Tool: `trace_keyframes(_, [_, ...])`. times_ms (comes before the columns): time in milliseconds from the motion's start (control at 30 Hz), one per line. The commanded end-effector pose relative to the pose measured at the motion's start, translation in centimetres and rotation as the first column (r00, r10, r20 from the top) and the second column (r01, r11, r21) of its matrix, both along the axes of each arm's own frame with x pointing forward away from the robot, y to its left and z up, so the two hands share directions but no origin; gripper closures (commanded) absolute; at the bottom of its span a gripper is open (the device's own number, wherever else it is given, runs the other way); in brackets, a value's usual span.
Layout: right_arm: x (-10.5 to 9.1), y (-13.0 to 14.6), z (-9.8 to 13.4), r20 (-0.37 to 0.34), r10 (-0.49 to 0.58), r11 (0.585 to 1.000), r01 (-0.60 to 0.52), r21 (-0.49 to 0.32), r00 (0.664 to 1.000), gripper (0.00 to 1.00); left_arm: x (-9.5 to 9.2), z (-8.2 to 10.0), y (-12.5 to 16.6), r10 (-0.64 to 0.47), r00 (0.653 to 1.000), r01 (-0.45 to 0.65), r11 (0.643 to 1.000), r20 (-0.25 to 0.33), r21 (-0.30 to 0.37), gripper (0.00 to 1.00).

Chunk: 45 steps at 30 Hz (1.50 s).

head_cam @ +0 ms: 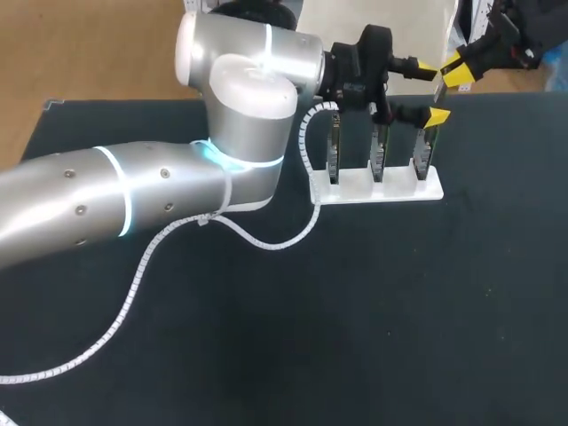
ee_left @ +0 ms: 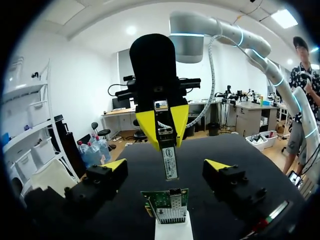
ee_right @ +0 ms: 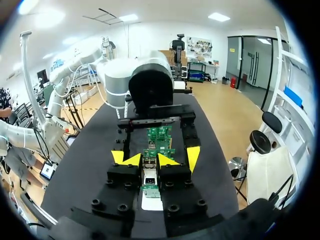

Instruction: Pick up the optical module with the left hand, and insert it into the network port with the right hand.

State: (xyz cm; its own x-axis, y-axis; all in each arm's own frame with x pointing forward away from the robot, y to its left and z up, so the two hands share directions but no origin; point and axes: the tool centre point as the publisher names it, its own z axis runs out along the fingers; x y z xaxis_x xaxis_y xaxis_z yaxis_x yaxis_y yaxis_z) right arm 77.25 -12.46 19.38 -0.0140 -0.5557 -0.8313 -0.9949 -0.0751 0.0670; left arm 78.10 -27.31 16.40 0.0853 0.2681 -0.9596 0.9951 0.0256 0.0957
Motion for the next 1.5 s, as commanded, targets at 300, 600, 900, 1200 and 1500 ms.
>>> trace_keyframes(300, [0.0, -0.2, 0.0, 0.004, -0.002, 1.0, 0.002, 0.01, 1.0, 1.0, -0.7, 0.9, 1.7, 0.047, 0.999, -0.047, 0.998, -0.007, 0.043, 0.0])
trace_keyframes(600, [-0.1, -0.1, -0.1, 0.006, -0.001, 1.0, 0.001, 0.013, 1.0, 1.0, -0.4, 1.7, 2.4, 0.074, 0.997, -0.073, 0.982, 0.001, 0.172, 0.0])
trace_keyframes(900, [-0.1, -0.2, -0.1, 0.005, -0.003, 1.0, 0.003, 0.014, 1.0, 1.0, -0.5, 1.0, 2.0, 0.095, 0.995, -0.089, 0.961, -0.013, 0.261, 0.0])
trace_keyframes(1200, [-0.2, -0.3, -0.1, 0.003, 0.0, 1.0, 0.0, 0.014, 1.0, 1.0, 0.1, 0.0, 2.2, 0.117, 0.993, -0.105, 0.933, -0.013, 0.345, 0.0])
trace_keyframes(1500, [-0.2, -0.4, -0.2, 0.003, 0.001, 1.0, -0.001, 0.014, 1.0, 1.0, -0.1, -0.9, 2.7, 0.118, 0.992, -0.09, 0.91, -0.045, 0.404, 0.0])
